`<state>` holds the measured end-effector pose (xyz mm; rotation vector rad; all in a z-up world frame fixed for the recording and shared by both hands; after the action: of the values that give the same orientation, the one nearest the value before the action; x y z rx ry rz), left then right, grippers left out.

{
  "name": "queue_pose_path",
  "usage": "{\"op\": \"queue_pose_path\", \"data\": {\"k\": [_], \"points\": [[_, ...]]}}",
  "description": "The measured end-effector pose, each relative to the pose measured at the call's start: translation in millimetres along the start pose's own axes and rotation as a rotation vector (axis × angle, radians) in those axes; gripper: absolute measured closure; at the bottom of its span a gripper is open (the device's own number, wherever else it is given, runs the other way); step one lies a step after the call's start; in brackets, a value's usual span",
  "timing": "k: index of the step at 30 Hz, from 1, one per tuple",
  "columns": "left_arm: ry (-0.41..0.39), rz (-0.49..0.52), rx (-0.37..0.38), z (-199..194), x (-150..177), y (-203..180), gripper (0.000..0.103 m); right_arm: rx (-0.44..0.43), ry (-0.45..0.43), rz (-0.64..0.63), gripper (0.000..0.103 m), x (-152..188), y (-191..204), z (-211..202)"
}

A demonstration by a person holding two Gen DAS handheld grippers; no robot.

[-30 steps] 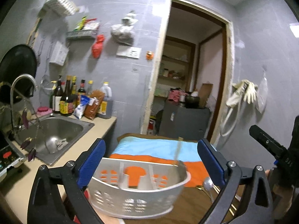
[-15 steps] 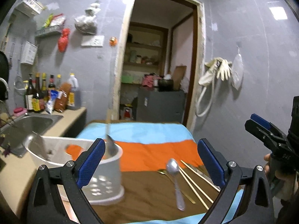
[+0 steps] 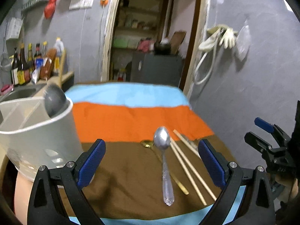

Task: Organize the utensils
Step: 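Grasp the gold spoon with the left gripper while the right grasps the silver butter knife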

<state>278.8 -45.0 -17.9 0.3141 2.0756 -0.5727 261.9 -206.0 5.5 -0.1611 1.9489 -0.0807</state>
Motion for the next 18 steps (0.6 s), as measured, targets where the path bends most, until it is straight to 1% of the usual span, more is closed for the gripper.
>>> {"op": "queue_pose_path", "data": {"k": [3, 7, 11, 14, 16, 18], "points": [[0.07, -0.019, -0.028, 17.5, 5.4, 6.4, 0.007, 0.003, 0.079, -0.026, 0.0, 12.9, 1.4, 17.8], [0.121, -0.034, -0.035, 31.8, 13.9, 12.8, 0.007, -0.005, 0.155, -0.068, 0.001, 27.2, 4.3, 35.4], [0.161, -0.065, -0.026, 42.6, 18.0, 22.3, 0.008, -0.008, 0.221, -0.096, 0.002, 38.3, 6.4, 51.7], [0.203, -0.101, -0.013, 53.1, 21.0, 30.3, 0.017, -0.014, 0.267, -0.111, 0.003, 44.2, 8.2, 61.7], [0.236, -0.12, -0.001, 60.9, 23.8, 33.2, 0.026, -0.02, 0.289, -0.123, 0.003, 47.7, 10.0, 67.2], [0.267, -0.132, 0.009, 68.0, 27.3, 34.4, 0.031, -0.023, 0.31, -0.141, 0.003, 50.9, 12.8, 72.0]]}}
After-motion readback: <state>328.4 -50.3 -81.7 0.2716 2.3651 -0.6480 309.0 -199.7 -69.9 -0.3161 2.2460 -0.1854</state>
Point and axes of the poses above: each gripper's, at about its wrist camera, not at the fingertips, and z roughly the way its jaws point, y to its left, x to its underside, the point moved 7 cm from there along z, roughly the way its jaws point, and after that the axes turned 13 degrees about x, right-handed, at the moved point
